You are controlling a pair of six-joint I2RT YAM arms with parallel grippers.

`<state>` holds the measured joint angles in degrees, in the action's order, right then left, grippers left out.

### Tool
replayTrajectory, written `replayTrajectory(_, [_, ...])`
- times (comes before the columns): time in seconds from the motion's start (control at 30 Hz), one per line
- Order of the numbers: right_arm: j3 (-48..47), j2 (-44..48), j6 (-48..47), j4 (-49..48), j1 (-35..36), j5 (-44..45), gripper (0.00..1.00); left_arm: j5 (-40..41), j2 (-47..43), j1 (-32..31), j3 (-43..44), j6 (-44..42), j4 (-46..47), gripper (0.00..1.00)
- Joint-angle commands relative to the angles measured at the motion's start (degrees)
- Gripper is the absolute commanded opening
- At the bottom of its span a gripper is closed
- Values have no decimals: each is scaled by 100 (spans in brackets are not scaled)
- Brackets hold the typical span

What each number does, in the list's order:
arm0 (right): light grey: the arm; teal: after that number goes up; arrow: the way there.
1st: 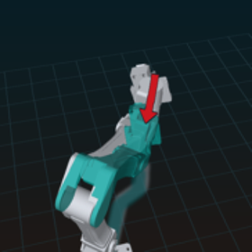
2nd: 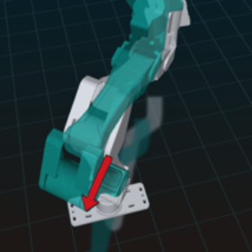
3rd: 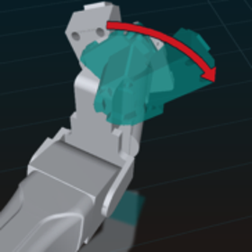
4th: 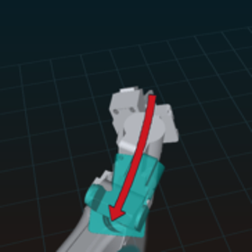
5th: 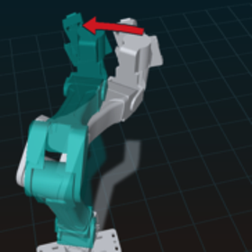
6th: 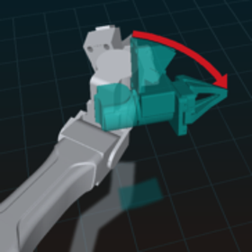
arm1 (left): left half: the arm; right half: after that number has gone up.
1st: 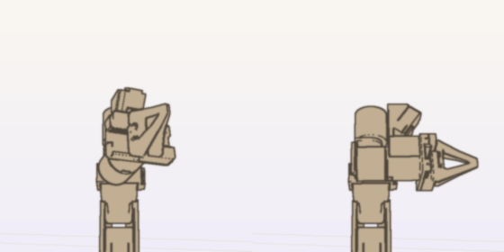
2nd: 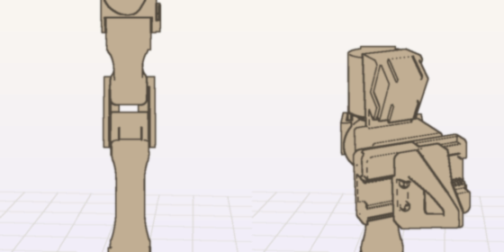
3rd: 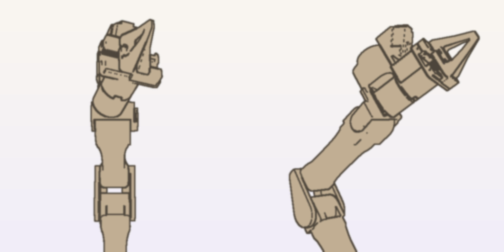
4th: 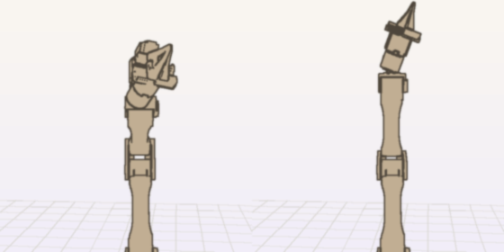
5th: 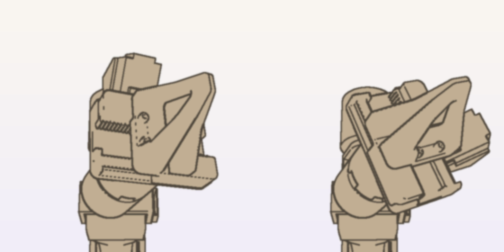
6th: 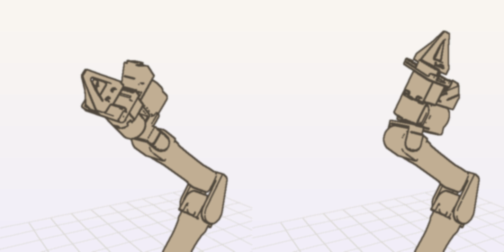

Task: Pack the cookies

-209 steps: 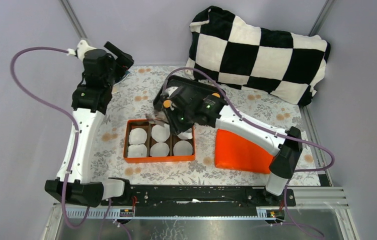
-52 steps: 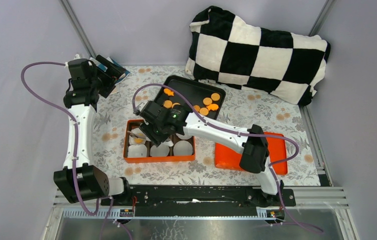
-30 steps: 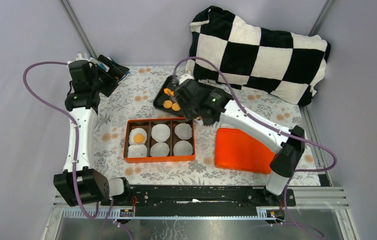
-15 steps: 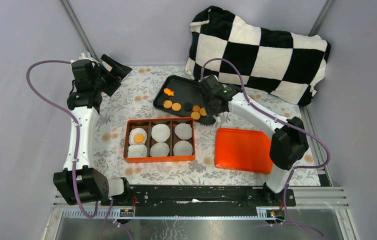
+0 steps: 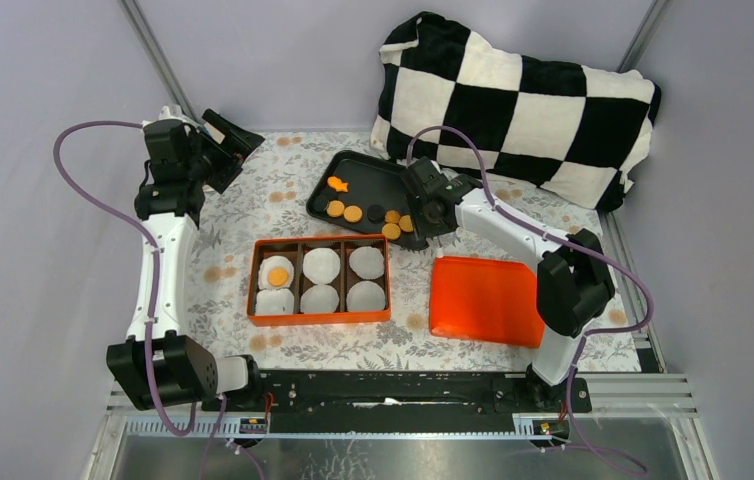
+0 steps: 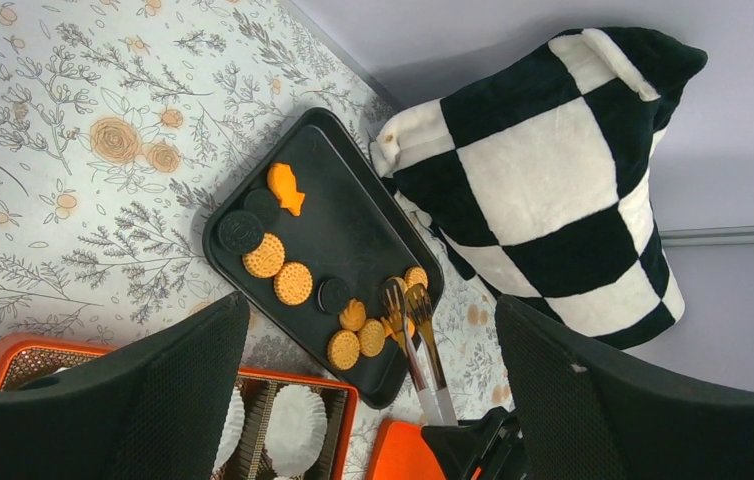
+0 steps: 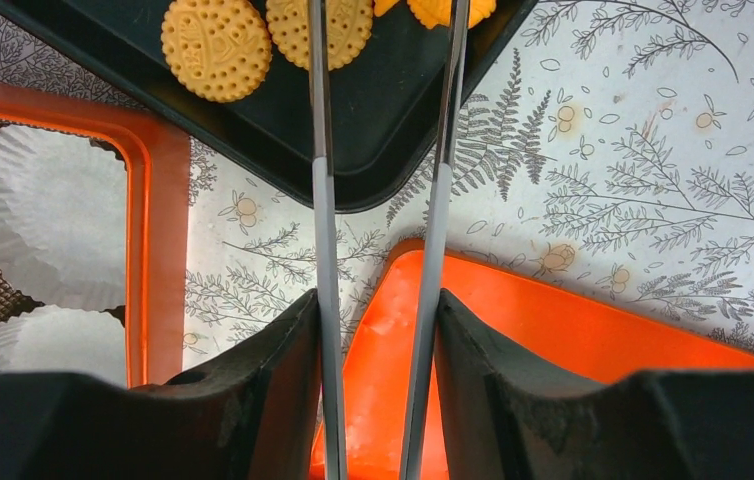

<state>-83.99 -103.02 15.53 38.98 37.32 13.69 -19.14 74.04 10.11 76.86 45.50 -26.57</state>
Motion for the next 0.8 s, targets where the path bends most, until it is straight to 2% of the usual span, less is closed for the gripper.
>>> replayTrajectory(0.0, [-4, 415, 108, 52, -76, 303, 47, -116, 18, -35, -91, 3, 239, 96])
replayTrajectory(0.33, [-79, 761, 109, 167, -80, 370, 47, -124, -33, -37, -102, 3, 234, 96])
replayTrajectory(0.77, [-21, 385, 223, 160, -82, 164, 48, -147, 42, -33, -143, -14, 213, 97])
